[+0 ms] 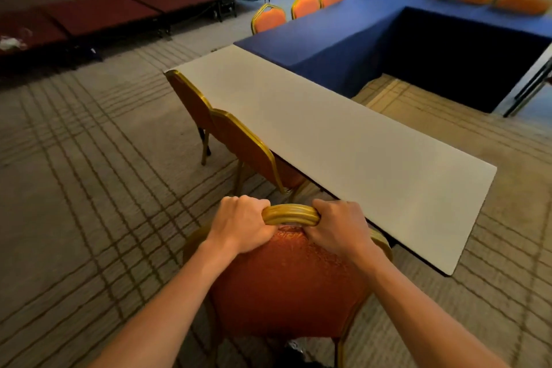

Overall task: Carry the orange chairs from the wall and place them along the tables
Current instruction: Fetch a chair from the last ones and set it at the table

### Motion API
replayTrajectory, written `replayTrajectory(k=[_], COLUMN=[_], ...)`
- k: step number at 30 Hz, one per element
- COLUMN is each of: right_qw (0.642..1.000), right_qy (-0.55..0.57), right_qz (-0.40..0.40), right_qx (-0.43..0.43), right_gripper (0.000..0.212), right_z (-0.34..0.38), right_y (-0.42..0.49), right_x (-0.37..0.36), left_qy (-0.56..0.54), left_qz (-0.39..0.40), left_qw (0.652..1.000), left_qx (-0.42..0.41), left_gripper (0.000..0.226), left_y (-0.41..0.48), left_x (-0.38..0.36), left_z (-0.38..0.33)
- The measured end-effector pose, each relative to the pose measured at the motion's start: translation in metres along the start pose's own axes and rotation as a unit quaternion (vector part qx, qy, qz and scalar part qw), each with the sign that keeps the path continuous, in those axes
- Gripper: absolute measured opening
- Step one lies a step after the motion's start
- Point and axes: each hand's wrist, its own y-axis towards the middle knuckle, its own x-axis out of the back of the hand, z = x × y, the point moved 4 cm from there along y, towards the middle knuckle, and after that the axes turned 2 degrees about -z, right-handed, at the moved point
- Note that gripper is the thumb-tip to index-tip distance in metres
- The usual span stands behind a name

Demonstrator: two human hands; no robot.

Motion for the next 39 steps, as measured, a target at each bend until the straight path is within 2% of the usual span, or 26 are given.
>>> replayTrajectory(k=[9, 14, 19, 24, 30, 36, 39], right_qw=[0.992, 0.979, 0.961, 0.944, 0.935, 0.928, 0.925], right_qy=[-0.068, -0.111, -0.142, -0.15, -0.143, -0.142, -0.136], right_qz=[-0.049, -0.07, -0.078, -0.094, -0.101, -0.089, -0.09], right_qx=[-0.099, -0.155, -0.225, -0.279, -0.308, -0.333, -0.342], right_gripper=[0.029, 0.035, 0.039, 0.032, 0.034, 0.028, 0.032], right_z=[-0.047, -0.061, -0.07, -0.084, -0.112, -0.145, -0.162], right_y=[0.047, 0.077, 0.09, 0.096, 0.11, 0.113, 0.114], right_x=[-0.011, -0.021, -0.025, -0.023, -0.031, -0.041, -0.047], left_qy=[-0.022, -0.039, -0.072, -0.111, -0.106, -0.119, -0.127], left_qz=[0.053, 0.076, 0.083, 0.088, 0.08, 0.089, 0.084], left_qw=[0.994, 0.984, 0.967, 0.943, 0.928, 0.915, 0.908], left_qx=[-0.096, -0.157, -0.228, -0.3, -0.348, -0.374, -0.39], left_gripper=[0.037, 0.036, 0.036, 0.031, 0.026, 0.033, 0.037], left_y=[0.107, 0.164, 0.204, 0.24, 0.282, 0.311, 0.325], left_x=[-0.036, -0.056, -0.07, -0.076, -0.097, -0.121, -0.131], left_z=[0.006, 0.017, 0.018, 0.005, -0.01, -0.031, -0.042])
